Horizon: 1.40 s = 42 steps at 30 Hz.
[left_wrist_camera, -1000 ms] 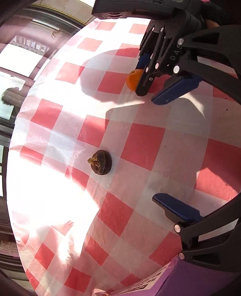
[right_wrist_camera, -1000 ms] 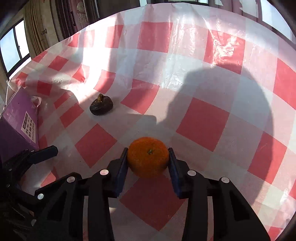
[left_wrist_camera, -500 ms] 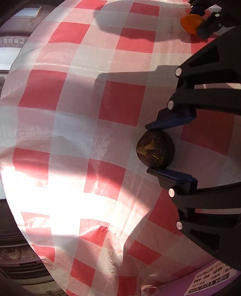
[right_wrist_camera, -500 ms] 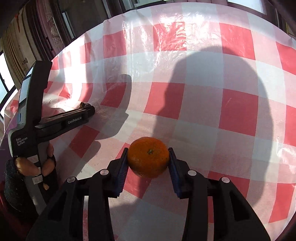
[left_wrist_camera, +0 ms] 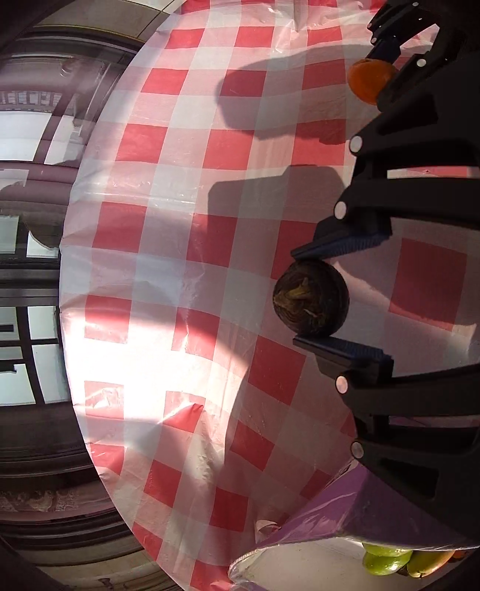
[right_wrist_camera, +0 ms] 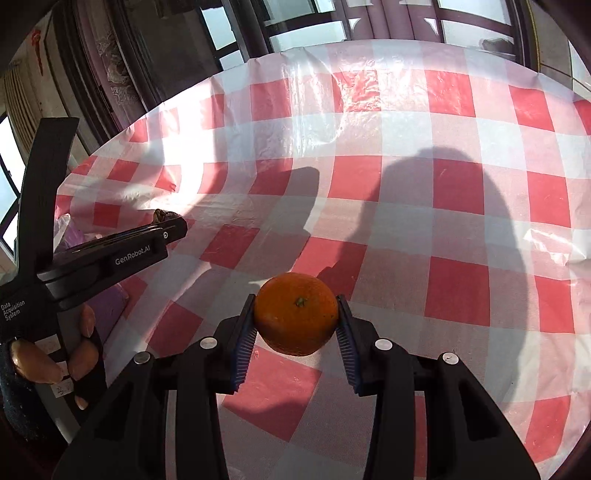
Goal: Organize fruits
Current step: 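Carry the orange and mangosteen with both grippers over the white box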
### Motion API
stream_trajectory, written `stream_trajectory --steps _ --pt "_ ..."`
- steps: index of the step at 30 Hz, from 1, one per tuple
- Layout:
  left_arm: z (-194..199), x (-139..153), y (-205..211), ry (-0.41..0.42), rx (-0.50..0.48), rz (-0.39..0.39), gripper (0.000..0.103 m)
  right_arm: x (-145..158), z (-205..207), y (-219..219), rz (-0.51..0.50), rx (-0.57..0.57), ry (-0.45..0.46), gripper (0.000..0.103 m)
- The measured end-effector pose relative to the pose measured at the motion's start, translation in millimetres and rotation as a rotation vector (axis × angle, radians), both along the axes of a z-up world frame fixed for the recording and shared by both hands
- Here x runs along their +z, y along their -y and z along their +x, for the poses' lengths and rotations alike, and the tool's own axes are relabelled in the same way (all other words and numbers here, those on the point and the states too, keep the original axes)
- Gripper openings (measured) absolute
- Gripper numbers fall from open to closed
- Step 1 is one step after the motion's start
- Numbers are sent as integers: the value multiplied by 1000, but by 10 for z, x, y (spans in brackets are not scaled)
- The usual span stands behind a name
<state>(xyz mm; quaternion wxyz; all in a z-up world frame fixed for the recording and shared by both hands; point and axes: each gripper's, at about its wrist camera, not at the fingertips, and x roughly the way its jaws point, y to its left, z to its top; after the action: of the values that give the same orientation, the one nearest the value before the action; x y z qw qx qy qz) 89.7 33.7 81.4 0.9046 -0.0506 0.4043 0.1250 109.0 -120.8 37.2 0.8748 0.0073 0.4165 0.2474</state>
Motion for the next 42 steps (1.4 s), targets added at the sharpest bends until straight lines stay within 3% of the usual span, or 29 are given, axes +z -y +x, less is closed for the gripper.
stream_trajectory --steps 7,12,17,20,23,28,33,36,42 --pt "-503 542 -291 111 -3 -6 41 537 -610 -392 0 57 95 40" --pt "-993 850 -795 173 31 -18 41 827 -1013 -899 -5 138 145 40" --pt "-1354 937 -1495 129 17 -22 41 1063 -1410 -1650 -26 279 186 40" --pt "-1434 838 -1965 55 5 -40 41 1074 -1586 -2175 -83 367 179 40" --pt "-1399 649 -2366 -38 29 -8 41 969 -1718 -2694 -165 471 146 40" --pt "-1182 237 -2768 -184 16 -89 41 539 -1676 -3337 -426 543 50 40" --pt "-849 -60 -2764 -300 -54 -129 41 176 -1419 -3462 -633 534 -29 40" --pt "-625 -237 -2714 -373 -87 -124 41 85 -1338 -3474 -686 560 -56 40" --pt "-428 -533 -2849 -457 -52 -145 41 -239 -1222 -3590 -826 578 -107 40"
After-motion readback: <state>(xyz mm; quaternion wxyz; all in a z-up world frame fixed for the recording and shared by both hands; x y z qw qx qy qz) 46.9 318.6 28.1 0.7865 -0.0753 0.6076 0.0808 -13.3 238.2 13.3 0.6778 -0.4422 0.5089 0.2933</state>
